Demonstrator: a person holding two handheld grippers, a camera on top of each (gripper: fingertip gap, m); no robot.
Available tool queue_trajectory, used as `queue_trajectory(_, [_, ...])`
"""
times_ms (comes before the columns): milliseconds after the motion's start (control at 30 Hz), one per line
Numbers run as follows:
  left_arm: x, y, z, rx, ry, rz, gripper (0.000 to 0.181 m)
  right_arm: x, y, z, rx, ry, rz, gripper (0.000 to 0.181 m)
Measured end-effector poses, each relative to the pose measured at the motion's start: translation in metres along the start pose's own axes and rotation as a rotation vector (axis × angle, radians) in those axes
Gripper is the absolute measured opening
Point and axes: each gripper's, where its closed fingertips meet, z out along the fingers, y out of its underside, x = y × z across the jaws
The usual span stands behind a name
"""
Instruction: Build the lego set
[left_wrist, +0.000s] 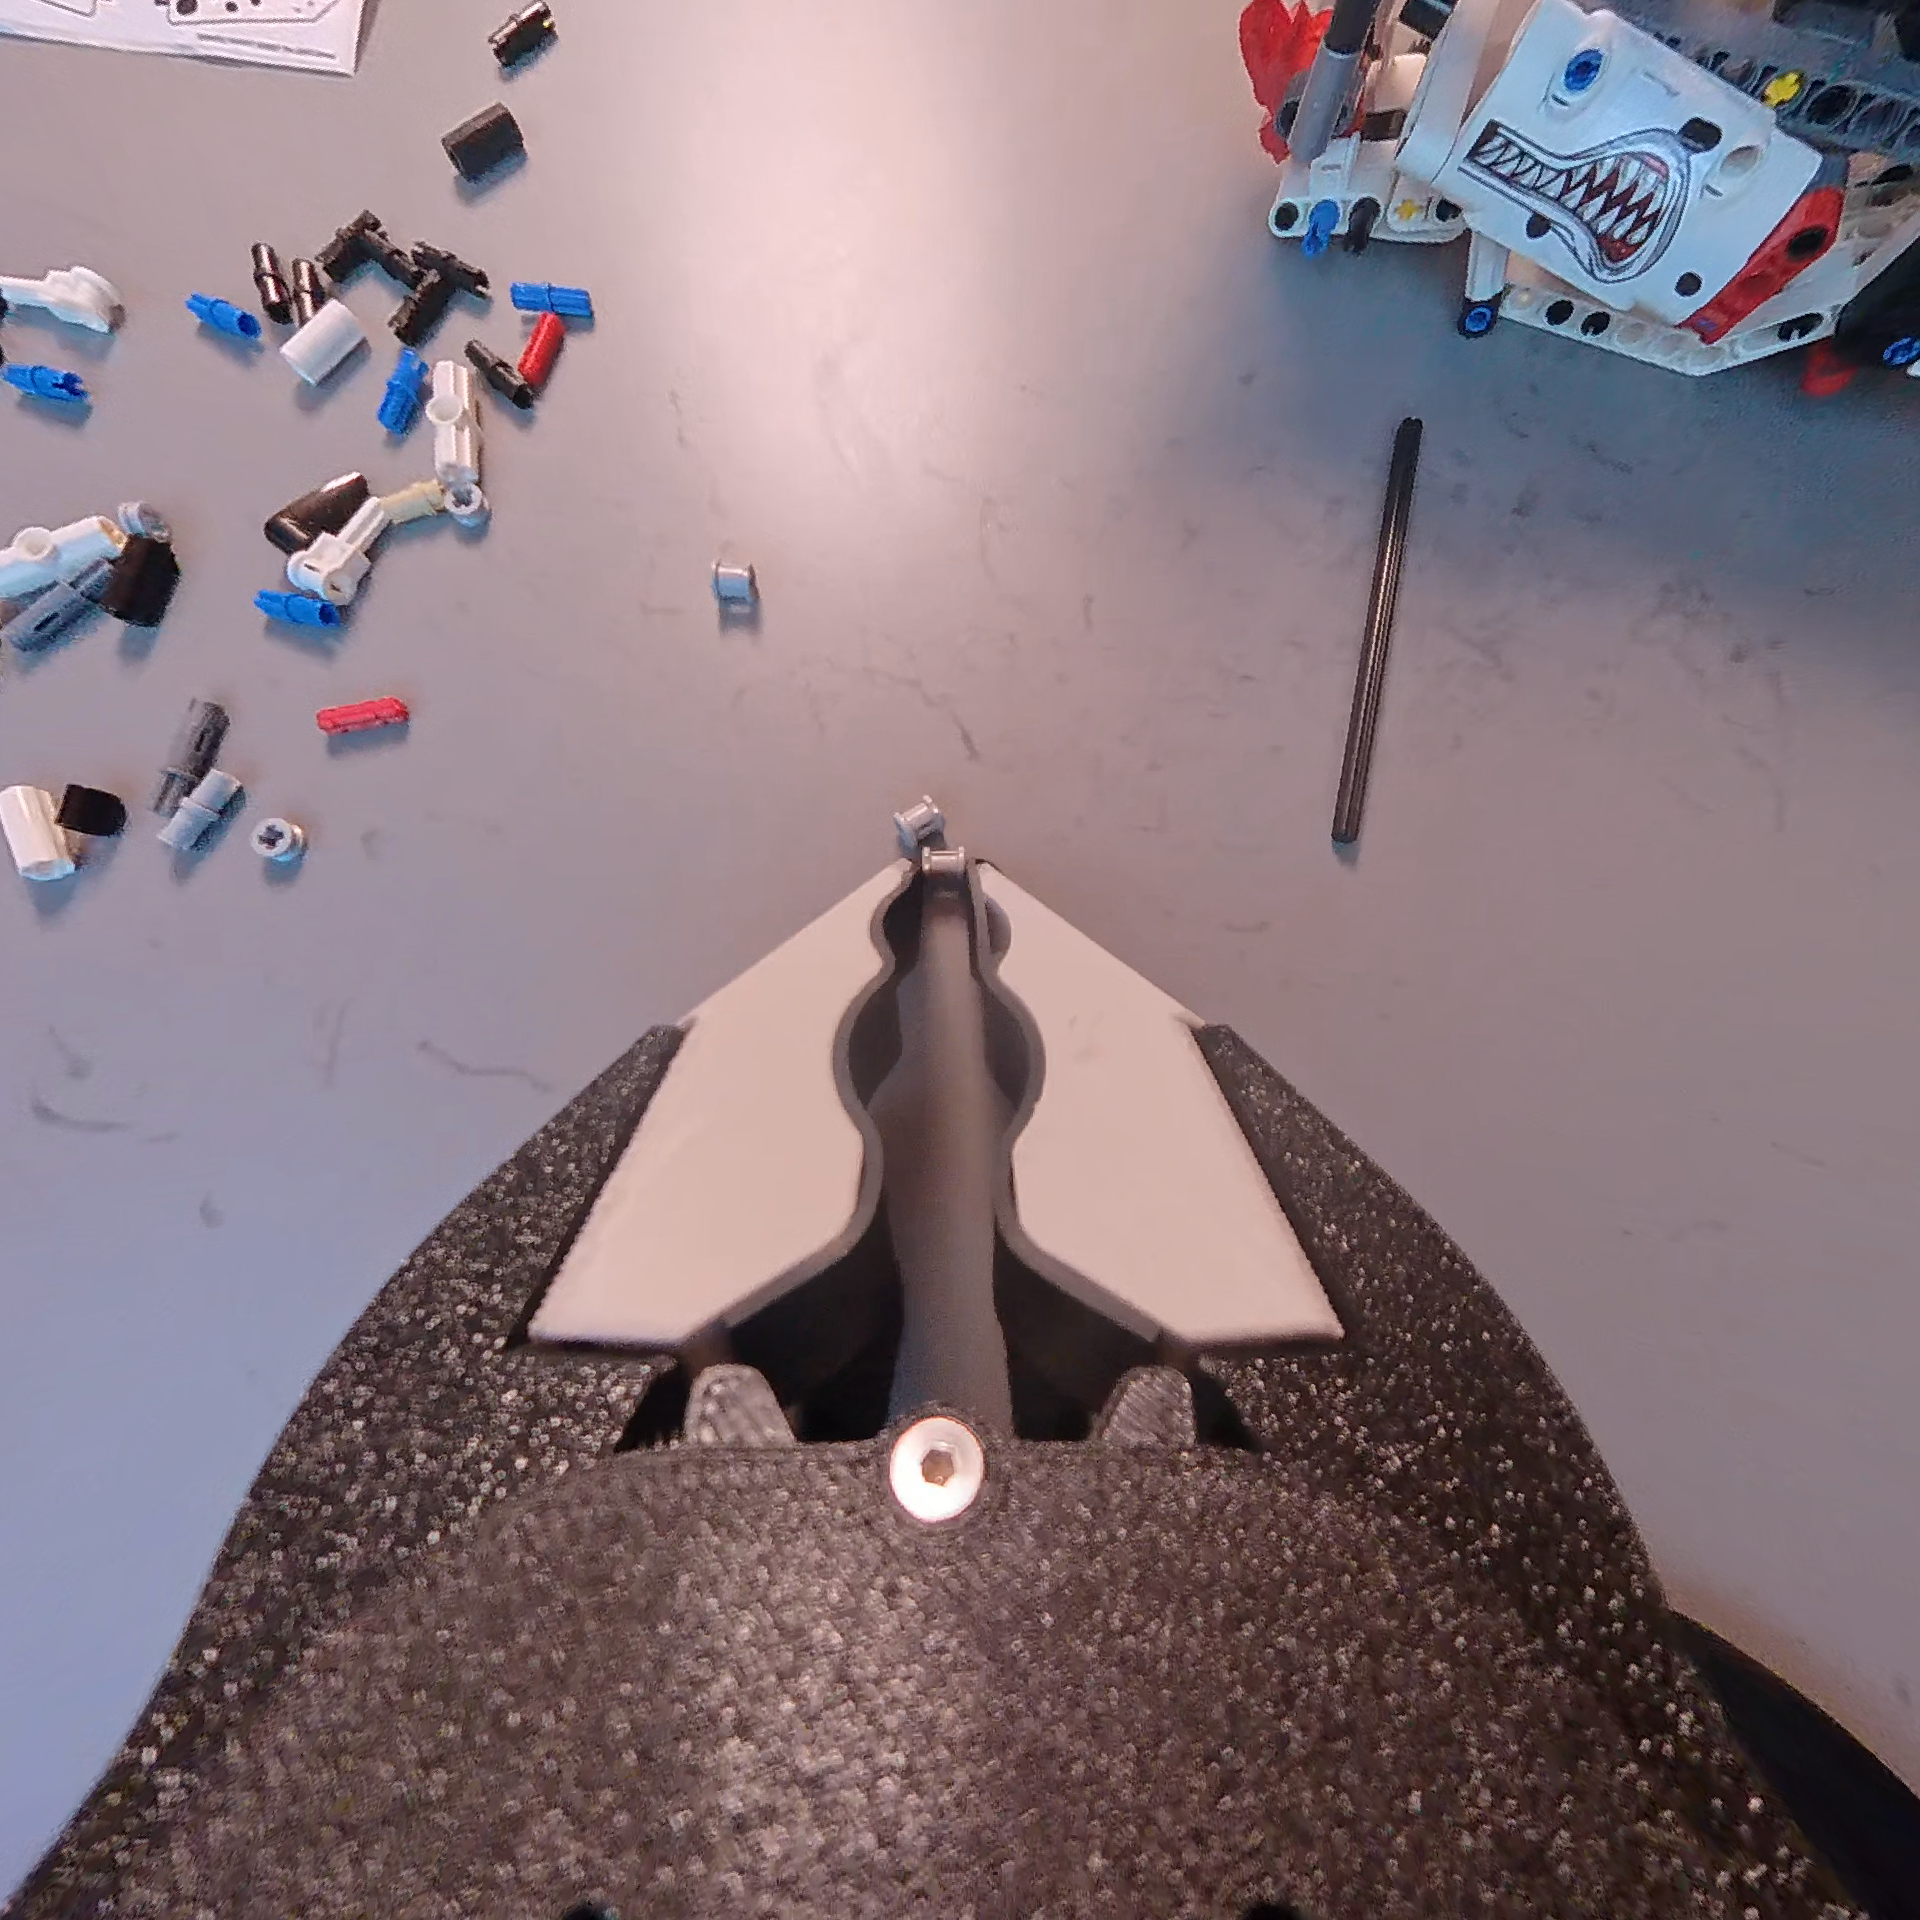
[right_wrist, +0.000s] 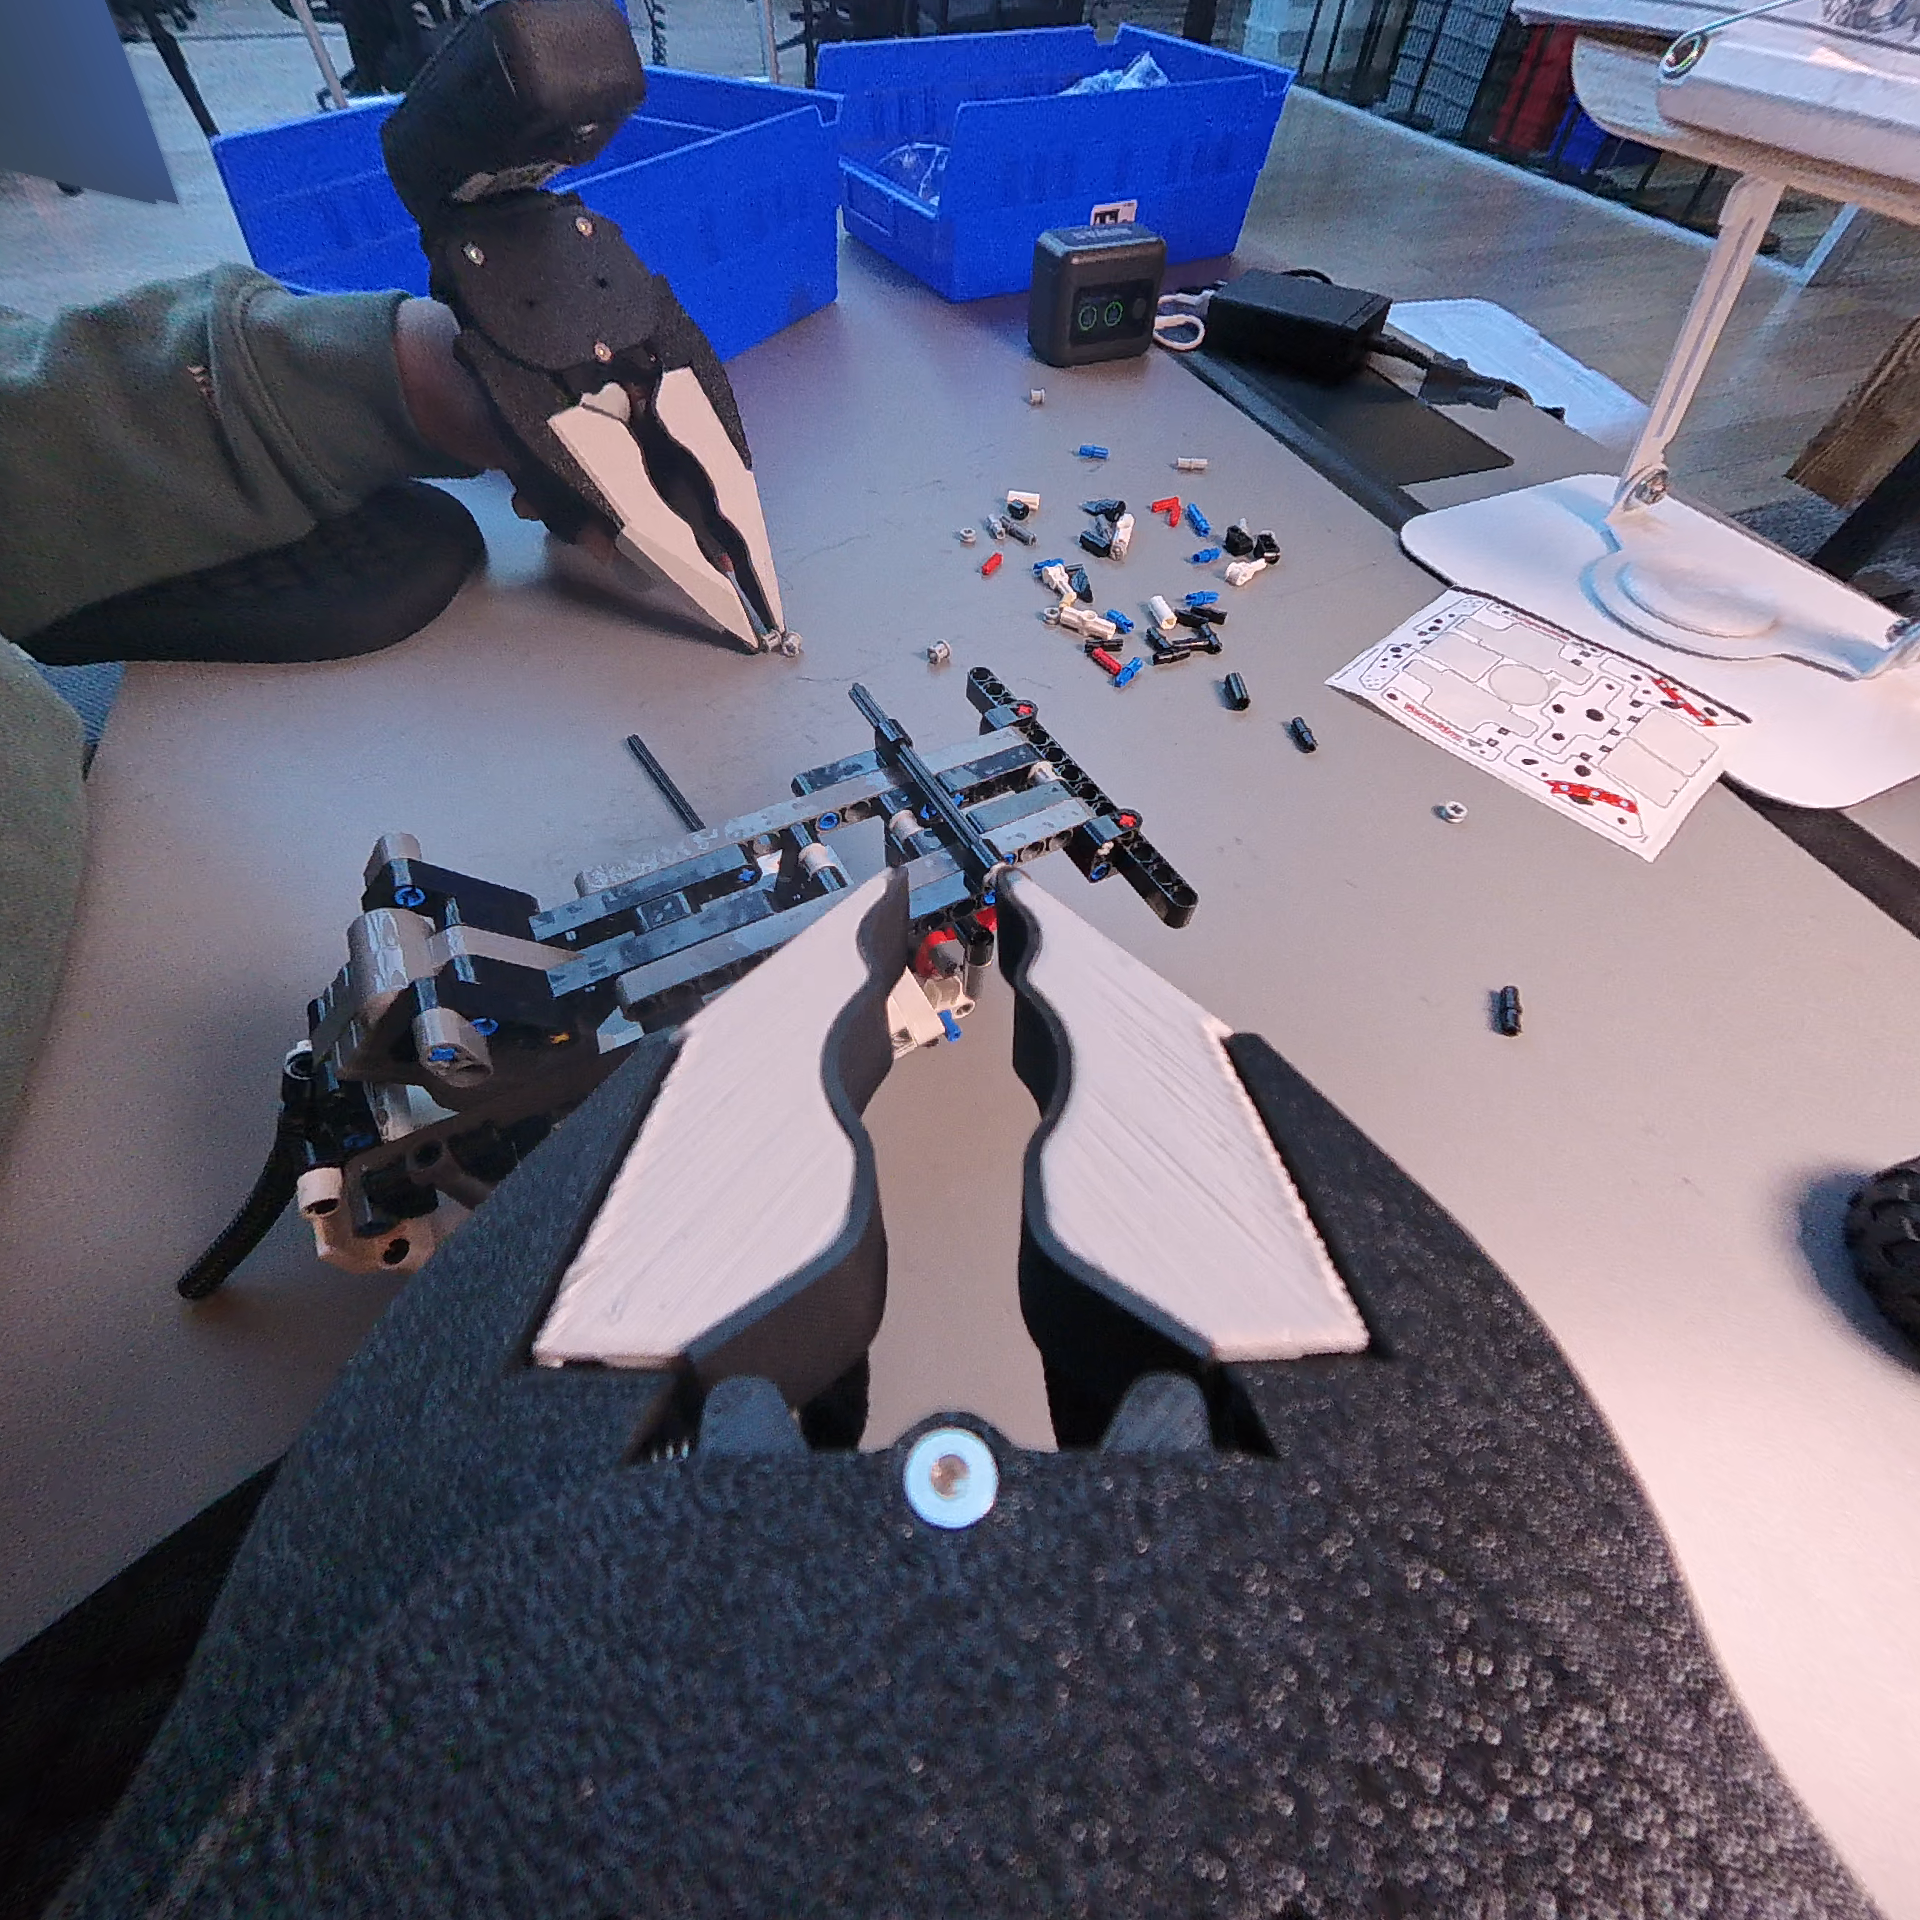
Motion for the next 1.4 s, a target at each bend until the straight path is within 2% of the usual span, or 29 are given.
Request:
queue_trajectory(100, [0.007, -0.008, -0.005, 0.052, 0.035, -0.001, 0.007, 0.000, -0.007, -0.003, 0.025, 0.007, 0.002, 0.016])
queue_trajectory(167, [0.018, -0.031, -0.015, 0.180, 0.098, -0.014, 0.007, -0.005, -0.017, -0.005, 0.053, -0.003, 0.007, 0.015])
queue_trajectory(267, [0.055, -0.079, -0.041, 0.457, 0.320, -0.043, 0.007, -0.027, -0.048, -0.007, 0.146, -0.039, -0.066, 0.013])
queue_trajectory(367, [0.093, -0.119, -0.069, 0.679, 0.625, -0.090, 0.007, -0.058, -0.074, 0.003, 0.186, -0.076, -0.238, 0.012])
queue_trajectory(467, [0.115, -0.143, -0.082, 0.782, 0.868, -0.166, 0.008, -0.091, -0.088, 0.019, 0.226, -0.132, -0.414, 0.012])
queue_trajectory(567, [0.127, -0.157, -0.088, 0.824, 1.044, -0.243, 0.007, -0.106, -0.096, 0.031, 0.293, -0.157, -0.479, 0.011])
queue_trajectory(767, [0.136, -0.161, -0.079, 0.787, 1.115, -0.276, 0.007, -0.113, -0.101, 0.032, 0.341, -0.173, -0.496, 0.008])
queue_trajectory(1233, [0.142, -0.156, -0.075, 0.711, 1.217, -0.334, 0.007, -0.119, -0.087, 0.040, 0.257, -0.154, -0.640, 0.006])
queue_trajectory(1333, [0.132, -0.158, -0.067, 0.705, 1.159, -0.391, 0.009, -0.109, -0.084, 0.043, 0.217, -0.102, -0.632, 0.006])
queue_trajectory(1400, [0.118, -0.158, -0.055, 0.688, 1.044, -0.437, 0.014, -0.095, -0.081, 0.045, 0.173, -0.041, -0.603, 0.006])
